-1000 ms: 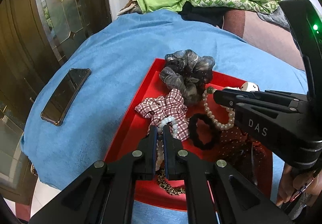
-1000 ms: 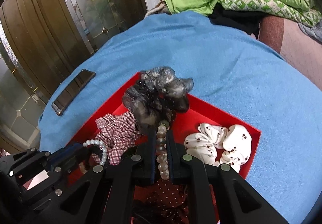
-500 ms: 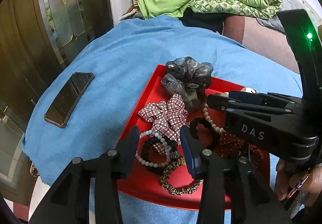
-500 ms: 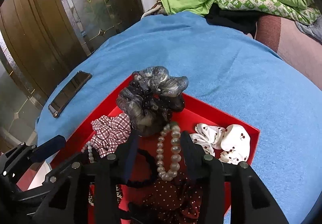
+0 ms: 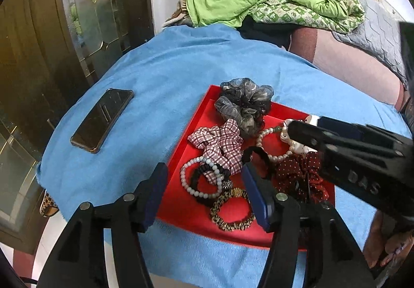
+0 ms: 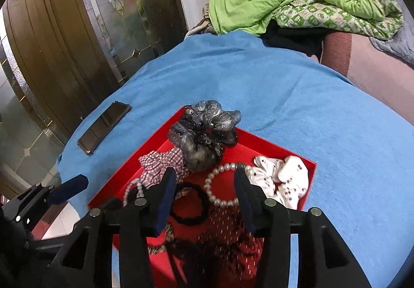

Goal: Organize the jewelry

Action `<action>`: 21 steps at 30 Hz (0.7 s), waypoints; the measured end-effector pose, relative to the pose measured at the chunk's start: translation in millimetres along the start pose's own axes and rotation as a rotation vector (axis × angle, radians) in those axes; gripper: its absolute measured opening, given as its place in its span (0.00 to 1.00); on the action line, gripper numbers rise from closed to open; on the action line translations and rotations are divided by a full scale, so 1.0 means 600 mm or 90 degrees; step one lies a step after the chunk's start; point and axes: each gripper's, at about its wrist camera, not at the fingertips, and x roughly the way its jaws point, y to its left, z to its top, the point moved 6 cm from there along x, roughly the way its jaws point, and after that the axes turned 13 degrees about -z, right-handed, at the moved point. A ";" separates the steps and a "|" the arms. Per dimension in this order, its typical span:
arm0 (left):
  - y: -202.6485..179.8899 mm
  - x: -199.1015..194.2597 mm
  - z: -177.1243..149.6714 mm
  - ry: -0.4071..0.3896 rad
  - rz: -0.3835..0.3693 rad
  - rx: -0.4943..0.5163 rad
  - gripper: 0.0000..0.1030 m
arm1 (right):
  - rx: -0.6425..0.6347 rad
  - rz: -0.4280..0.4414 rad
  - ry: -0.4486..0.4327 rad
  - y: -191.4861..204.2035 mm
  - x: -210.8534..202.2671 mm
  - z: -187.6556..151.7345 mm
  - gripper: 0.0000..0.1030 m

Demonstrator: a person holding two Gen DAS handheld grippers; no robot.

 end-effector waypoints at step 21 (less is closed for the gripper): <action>-0.068 -0.129 -0.065 -0.084 0.040 0.044 0.71 | -0.017 -0.125 -0.082 -0.041 -0.179 -0.140 0.77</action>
